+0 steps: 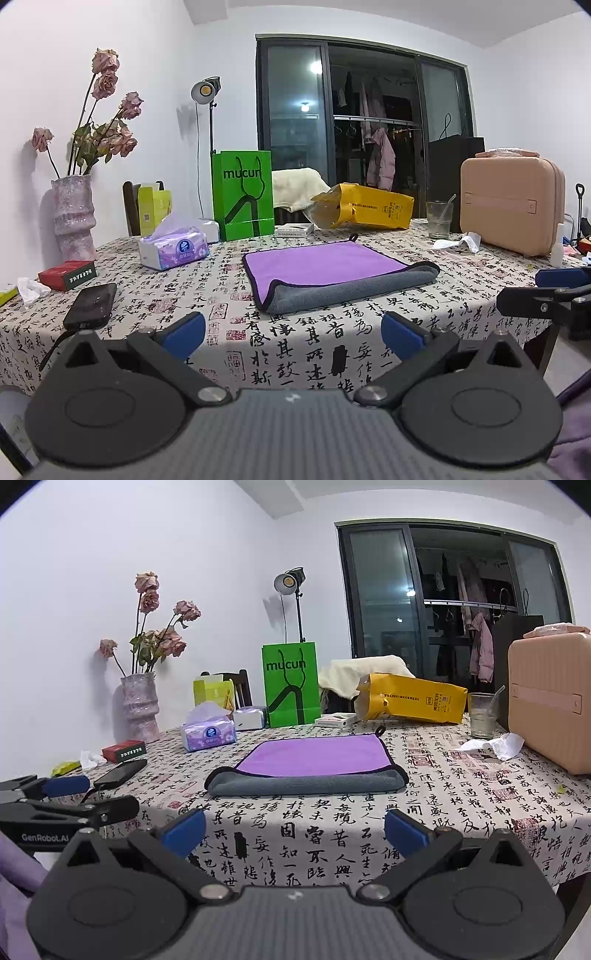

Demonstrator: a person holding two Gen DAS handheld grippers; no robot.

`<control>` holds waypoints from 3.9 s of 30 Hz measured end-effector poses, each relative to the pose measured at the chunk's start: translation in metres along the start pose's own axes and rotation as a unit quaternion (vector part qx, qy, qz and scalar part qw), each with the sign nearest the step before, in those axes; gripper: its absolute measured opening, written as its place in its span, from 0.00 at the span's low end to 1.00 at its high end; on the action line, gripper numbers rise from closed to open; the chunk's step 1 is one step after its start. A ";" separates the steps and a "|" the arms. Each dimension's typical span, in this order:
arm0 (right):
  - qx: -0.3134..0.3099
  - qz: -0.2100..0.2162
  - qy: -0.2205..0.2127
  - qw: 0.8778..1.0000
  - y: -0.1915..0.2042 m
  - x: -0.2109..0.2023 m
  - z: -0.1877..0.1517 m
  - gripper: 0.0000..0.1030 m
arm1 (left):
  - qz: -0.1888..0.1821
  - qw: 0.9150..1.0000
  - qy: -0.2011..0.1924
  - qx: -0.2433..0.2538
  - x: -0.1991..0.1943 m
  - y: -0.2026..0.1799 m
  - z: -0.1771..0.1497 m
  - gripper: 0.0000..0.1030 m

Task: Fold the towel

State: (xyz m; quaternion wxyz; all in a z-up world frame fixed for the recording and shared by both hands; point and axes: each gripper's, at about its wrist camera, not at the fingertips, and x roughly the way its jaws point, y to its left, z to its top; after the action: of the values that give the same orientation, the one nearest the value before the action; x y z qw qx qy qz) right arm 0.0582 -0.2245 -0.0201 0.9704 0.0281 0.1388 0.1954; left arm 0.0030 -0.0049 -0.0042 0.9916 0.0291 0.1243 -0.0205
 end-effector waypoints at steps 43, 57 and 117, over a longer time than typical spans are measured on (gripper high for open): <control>0.004 -0.003 0.004 1.000 -0.004 0.002 -0.002 1.00 | -0.002 1.000 0.003 0.001 0.002 -0.002 0.000 1.00; 0.006 -0.017 0.011 1.000 -0.007 0.010 -0.005 1.00 | 0.008 1.000 0.015 0.002 0.016 0.002 -0.006 1.00; 0.022 -0.052 0.071 0.996 -0.087 0.143 0.012 1.00 | 0.048 0.995 0.089 -0.003 0.153 0.031 0.014 1.00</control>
State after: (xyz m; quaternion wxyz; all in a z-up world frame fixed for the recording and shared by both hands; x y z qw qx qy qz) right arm 0.2201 -0.2497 -0.0551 0.9661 0.0278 0.2133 0.1427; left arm 0.1562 0.0201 -0.0264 0.9765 0.0339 0.2109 0.0300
